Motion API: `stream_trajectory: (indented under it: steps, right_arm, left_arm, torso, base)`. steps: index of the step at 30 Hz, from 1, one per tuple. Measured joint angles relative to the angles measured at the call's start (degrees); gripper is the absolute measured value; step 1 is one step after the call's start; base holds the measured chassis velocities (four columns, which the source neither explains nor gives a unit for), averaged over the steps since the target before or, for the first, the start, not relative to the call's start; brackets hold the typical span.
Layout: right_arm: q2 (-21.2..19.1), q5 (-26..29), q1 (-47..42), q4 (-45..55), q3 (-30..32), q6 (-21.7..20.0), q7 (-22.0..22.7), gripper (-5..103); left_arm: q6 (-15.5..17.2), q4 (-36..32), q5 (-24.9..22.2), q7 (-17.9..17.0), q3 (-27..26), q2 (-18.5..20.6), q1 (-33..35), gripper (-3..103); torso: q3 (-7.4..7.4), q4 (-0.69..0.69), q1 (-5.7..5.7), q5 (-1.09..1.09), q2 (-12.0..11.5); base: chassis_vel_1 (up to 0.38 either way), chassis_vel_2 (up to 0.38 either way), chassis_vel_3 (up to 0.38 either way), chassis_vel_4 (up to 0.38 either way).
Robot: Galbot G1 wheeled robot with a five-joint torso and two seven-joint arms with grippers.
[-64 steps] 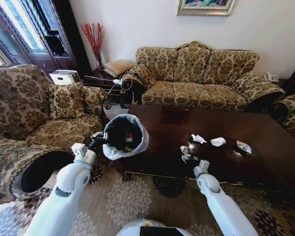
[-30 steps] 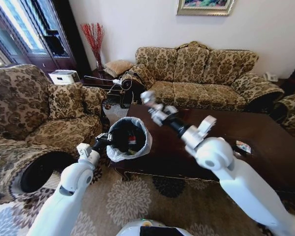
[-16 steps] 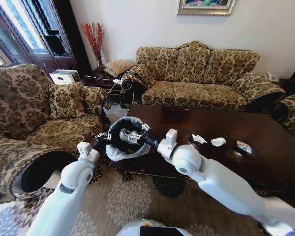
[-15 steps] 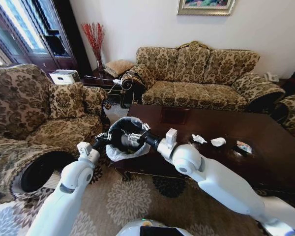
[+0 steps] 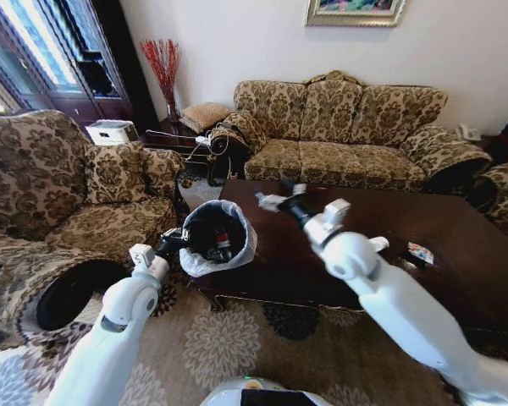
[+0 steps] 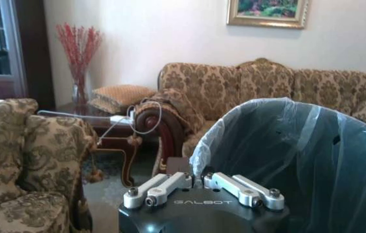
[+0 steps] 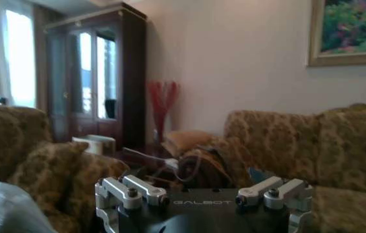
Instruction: Move to the front of the table and place the trash on the table into the trash bin.
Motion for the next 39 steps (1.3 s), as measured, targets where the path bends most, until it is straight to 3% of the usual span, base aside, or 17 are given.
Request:
stream_trajectory:
  steps: [5,12,23,27,29,36,39]
  right_arm:
    - [0.52,-3.48,-8.65,-3.7,8.42,-0.68,-1.76,100]
    - [1.58,-7.51,-13.34,-9.25,13.54,0.78,-4.95,100]
    - [4.18,-7.02,-10.01,-17.0,12.02,1.36,-5.8,100]
    - [5.64,-6.82,-8.37,-20.94,10.2,3.29,-6.42,100]
    - [6.94,-8.12,-7.78,-24.62,8.7,5.08,-8.1,100]
    - [10.81,-9.49,-6.06,-32.13,6.87,7.34,-13.08,100]
    - [13.06,-11.29,-4.84,-36.4,6.11,7.96,-15.79,100]
  left_arm:
    - [-0.08,-0.57,0.1,-0.27,0.11,-0.29,0.24,4]
    - [-0.04,-1.15,0.27,-0.29,0.36,-0.69,0.52,4]
    - [0.07,-3.46,0.77,-0.28,0.02,-1.34,1.9,4]
    - [0.1,-3.54,0.78,-0.29,0.14,-1.39,1.79,4]
    - [0.12,-3.31,0.77,-0.24,0.83,-1.42,1.34,4]
    - [0.12,-2.18,0.6,-0.09,2.04,-1.19,0.32,4]
    - [0.13,-1.1,0.51,0.2,2.69,-0.87,-0.31,4]
  torso:
    - [0.0,0.0,0.0,-0.01,0.0]
    - [0.0,-0.01,-0.01,-0.02,0.0]
    - [0.0,-0.01,0.01,-0.01,0.0]
    - [-0.01,0.0,-0.01,-0.05,0.0]
    - [0.0,-0.02,0.0,0.03,0.0]
    - [0.0,-0.04,0.0,0.01,0.0]
    - [0.0,0.02,0.0,-0.13,0.0]
  base:
    - [-0.015,-0.016,0.024,0.014]
    - [-0.106,-0.112,0.107,0.102]
    - [-0.246,-0.239,0.247,0.25]
    - [-0.299,-0.307,0.297,0.278]
    - [-0.216,-0.224,0.182,0.221]
    - [-0.093,-0.099,0.076,0.069]
    - [0.014,0.018,-0.007,-0.01]
